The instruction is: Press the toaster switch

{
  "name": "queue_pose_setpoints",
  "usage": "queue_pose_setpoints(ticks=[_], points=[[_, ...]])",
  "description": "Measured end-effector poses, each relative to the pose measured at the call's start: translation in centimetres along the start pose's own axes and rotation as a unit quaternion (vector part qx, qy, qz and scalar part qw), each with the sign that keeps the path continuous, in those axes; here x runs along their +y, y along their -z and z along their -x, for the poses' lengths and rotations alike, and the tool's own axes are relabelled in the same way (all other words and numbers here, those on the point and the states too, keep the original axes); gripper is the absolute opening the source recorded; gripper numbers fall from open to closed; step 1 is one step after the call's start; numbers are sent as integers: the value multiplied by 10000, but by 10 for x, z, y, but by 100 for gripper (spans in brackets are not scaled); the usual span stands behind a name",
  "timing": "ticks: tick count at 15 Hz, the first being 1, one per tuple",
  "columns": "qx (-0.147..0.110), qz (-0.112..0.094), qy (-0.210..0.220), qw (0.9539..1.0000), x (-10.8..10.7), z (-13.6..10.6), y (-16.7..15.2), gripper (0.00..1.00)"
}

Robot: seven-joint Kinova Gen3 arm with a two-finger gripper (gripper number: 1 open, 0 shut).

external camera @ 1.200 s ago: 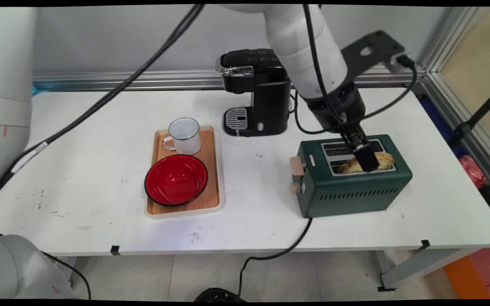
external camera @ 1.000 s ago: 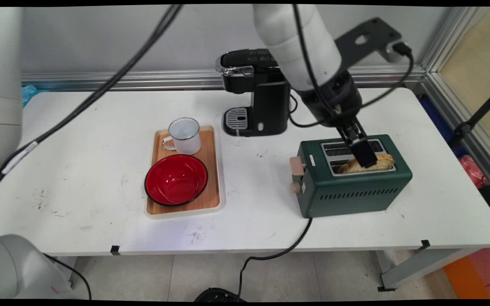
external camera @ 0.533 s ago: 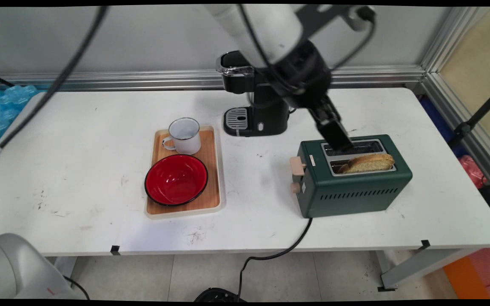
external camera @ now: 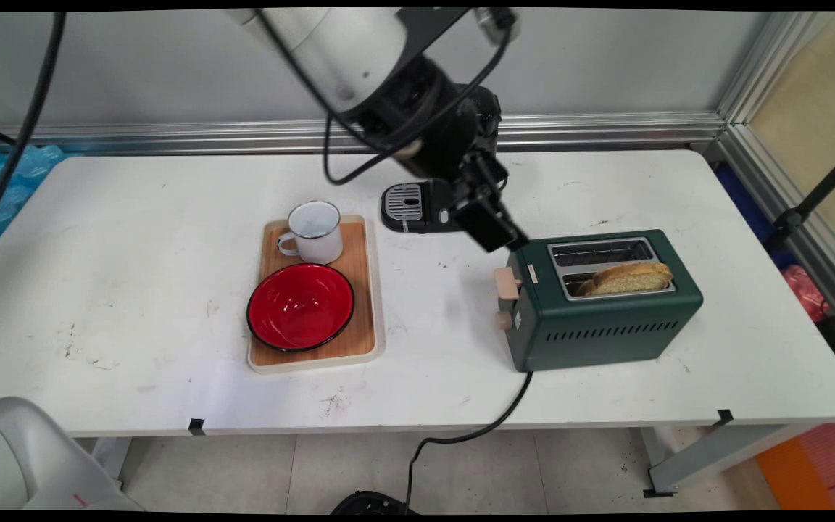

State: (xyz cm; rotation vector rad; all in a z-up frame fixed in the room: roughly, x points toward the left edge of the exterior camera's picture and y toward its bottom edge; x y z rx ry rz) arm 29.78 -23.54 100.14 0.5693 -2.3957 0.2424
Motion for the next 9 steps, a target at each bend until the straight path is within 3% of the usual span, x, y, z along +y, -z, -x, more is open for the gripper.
queue_pose_setpoints(ticks=[9], points=[[-52,-160,-119,9998,-8,42,-36,100]])
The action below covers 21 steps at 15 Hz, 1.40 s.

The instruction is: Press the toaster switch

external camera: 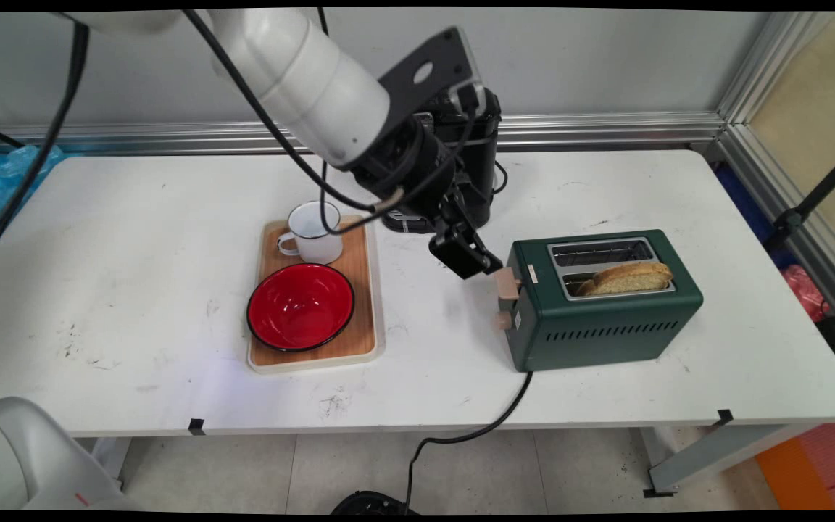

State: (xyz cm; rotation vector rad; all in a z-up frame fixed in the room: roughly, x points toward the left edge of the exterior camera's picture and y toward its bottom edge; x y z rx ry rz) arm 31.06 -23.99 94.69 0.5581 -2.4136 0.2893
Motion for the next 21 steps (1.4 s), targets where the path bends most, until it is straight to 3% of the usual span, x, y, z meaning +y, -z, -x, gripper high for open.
queue_pose_setpoints(ticks=[5,6,21], points=[[-45,64,-30,10000,-4,9,-27,100],[-49,73,-35,10000,-4,9,-29,0],[-181,223,-12,9996,-6,12,-75,0]])
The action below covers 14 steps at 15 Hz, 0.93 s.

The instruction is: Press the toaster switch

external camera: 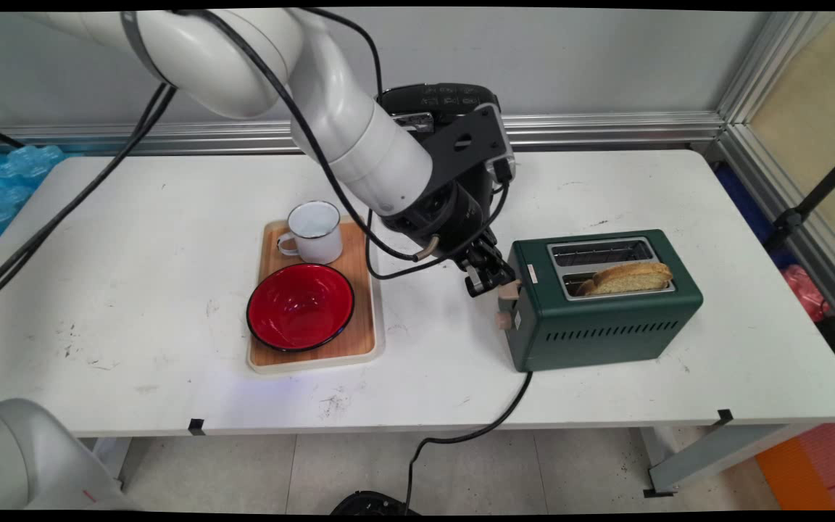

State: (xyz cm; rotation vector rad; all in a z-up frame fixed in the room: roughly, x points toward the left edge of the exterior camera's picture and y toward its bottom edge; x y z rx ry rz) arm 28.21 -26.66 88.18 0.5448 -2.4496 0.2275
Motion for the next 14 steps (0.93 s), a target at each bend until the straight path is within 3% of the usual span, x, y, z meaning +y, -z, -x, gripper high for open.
queue_pose_setpoints(ticks=[14], points=[[-230,6,133,9996,-8,11,-36,0]])
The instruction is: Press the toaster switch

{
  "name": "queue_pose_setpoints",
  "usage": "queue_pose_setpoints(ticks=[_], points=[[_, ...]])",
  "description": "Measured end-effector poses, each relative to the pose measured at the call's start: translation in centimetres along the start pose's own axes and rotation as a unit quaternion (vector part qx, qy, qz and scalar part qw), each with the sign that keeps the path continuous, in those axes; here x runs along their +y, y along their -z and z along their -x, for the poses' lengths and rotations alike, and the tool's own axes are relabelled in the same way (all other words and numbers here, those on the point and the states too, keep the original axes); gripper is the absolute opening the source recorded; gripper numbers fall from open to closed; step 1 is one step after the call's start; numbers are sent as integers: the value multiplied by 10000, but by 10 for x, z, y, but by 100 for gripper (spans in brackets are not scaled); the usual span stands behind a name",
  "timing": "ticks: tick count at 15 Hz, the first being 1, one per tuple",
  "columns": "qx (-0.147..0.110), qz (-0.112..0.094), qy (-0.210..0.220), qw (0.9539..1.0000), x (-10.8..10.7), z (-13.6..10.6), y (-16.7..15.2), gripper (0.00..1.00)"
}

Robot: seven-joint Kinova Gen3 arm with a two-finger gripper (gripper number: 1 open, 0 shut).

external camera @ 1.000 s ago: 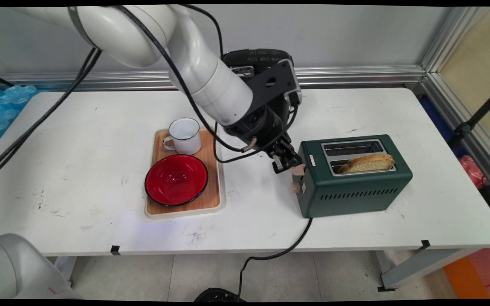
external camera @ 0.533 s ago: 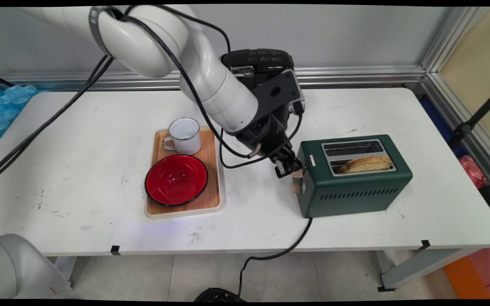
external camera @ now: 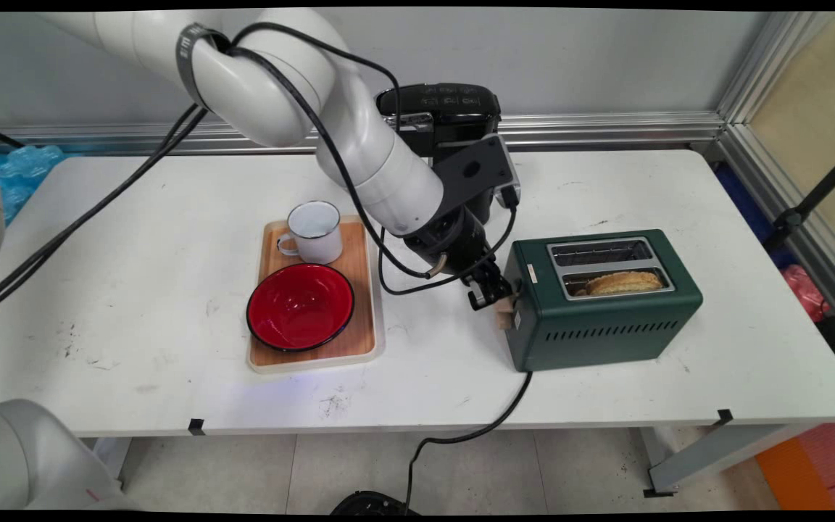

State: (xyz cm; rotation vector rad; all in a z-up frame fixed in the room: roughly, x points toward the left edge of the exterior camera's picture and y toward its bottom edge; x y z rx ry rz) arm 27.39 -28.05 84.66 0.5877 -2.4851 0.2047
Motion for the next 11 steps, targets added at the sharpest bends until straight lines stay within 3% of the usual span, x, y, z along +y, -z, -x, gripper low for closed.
queue_pose_setpoints(ticks=[11], points=[[-142,15,69,9999,-3,8,-16,0]])
